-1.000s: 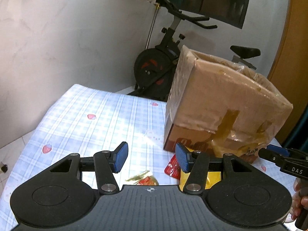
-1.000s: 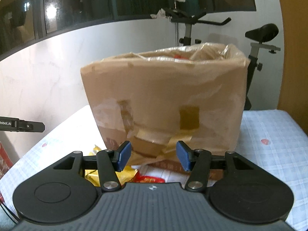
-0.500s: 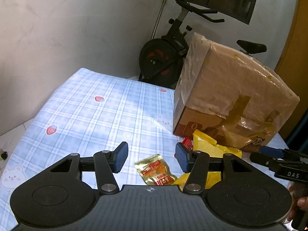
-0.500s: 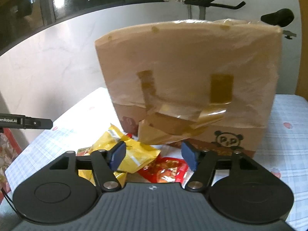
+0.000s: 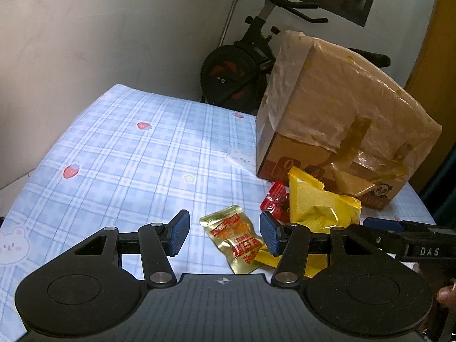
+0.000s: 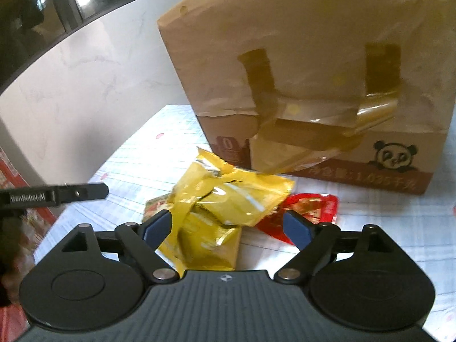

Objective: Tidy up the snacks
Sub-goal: 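Grasp the large yellow chip bag with the right gripper while the left grasps a red pouch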

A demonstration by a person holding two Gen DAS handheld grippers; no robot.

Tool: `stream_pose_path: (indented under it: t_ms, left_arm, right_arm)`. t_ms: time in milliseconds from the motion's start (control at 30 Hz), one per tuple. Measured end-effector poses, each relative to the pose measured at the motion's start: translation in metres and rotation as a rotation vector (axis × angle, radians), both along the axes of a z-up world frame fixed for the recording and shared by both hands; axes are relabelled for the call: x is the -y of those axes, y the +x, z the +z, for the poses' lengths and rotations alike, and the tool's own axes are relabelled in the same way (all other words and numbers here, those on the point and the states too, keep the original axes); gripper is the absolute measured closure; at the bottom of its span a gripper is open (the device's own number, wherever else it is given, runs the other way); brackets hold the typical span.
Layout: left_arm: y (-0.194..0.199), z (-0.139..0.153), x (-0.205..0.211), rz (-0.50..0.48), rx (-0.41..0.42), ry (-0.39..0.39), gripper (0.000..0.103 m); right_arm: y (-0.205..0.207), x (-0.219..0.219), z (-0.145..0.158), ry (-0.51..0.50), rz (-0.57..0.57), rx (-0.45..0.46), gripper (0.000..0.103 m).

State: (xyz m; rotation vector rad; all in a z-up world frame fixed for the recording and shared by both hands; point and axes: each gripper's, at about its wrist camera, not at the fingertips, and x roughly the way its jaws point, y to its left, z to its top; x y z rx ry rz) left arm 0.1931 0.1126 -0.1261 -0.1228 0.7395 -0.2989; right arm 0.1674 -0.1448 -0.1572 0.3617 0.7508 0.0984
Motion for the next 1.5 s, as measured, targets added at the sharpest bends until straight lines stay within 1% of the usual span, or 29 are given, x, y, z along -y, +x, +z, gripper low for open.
stream_pose_path:
  t_ms: [133, 233, 300, 400, 467, 533, 567, 600, 733, 767, 1000, 1133, 1367, 1500]
  left_arm:
    - [-0.001, -0.002, -0.004, 0.015, -0.004, -0.017, 0.046]
    - [-0.002, -0.003, -0.005, 0.018, -0.003, -0.019, 0.046]
    - [-0.003, -0.003, -0.005, 0.017, -0.002, -0.020, 0.046]
    - [-0.002, -0.004, -0.005, 0.021, -0.003, -0.025, 0.046]
    - [-0.002, -0.004, -0.004, 0.026, -0.006, -0.029, 0.046]
    - [-0.003, -0.005, -0.003, 0.028, -0.009, -0.030, 0.046]
    - [-0.003, -0.006, -0.002, 0.028, -0.012, -0.030, 0.046]
    - [-0.003, -0.007, -0.002, 0.028, -0.015, -0.029, 0.046]
    - [-0.005, -0.010, 0.003, 0.027, -0.029, -0.015, 0.046]
    - [-0.005, -0.011, 0.005, 0.028, -0.033, -0.012, 0.046]
    - [-0.004, -0.017, 0.019, 0.032, -0.062, 0.026, 0.046]
    - [-0.001, -0.023, 0.031, 0.065, -0.083, 0.049, 0.042]
    - [0.005, -0.025, 0.044, 0.123, -0.105, 0.060, 0.041]
    - [0.006, -0.028, 0.050, 0.140, -0.116, 0.085, 0.041]
  right_arm:
    - [0.011, -0.007, -0.004, 0.033, -0.006, -0.016, 0.013]
    - [0.021, -0.005, -0.010, 0.083, -0.037, -0.045, 0.012]
    - [0.027, -0.005, -0.012, 0.098, -0.058, -0.059, 0.012]
    - [0.038, -0.009, -0.015, 0.089, -0.067, -0.066, 0.012]
    - [0.043, -0.012, -0.018, 0.063, -0.057, -0.079, 0.013]
    - [0.045, -0.015, -0.024, 0.038, -0.047, -0.087, 0.017]
    - [0.044, -0.015, -0.025, 0.044, -0.040, -0.076, 0.021]
    - [0.042, -0.015, -0.025, 0.045, -0.033, -0.063, 0.022]
    - [0.030, -0.019, -0.018, -0.044, -0.001, -0.026, 0.027]
    - [0.025, -0.018, -0.016, -0.050, 0.007, -0.014, 0.027]
    - [-0.007, 0.002, -0.012, -0.030, -0.006, 0.028, 0.028]
    - [-0.027, 0.012, -0.013, -0.037, -0.028, 0.042, 0.028]
    - [-0.054, 0.039, -0.014, -0.018, -0.116, 0.076, 0.028]
    - [-0.065, 0.055, -0.021, 0.012, -0.173, 0.088, 0.028]
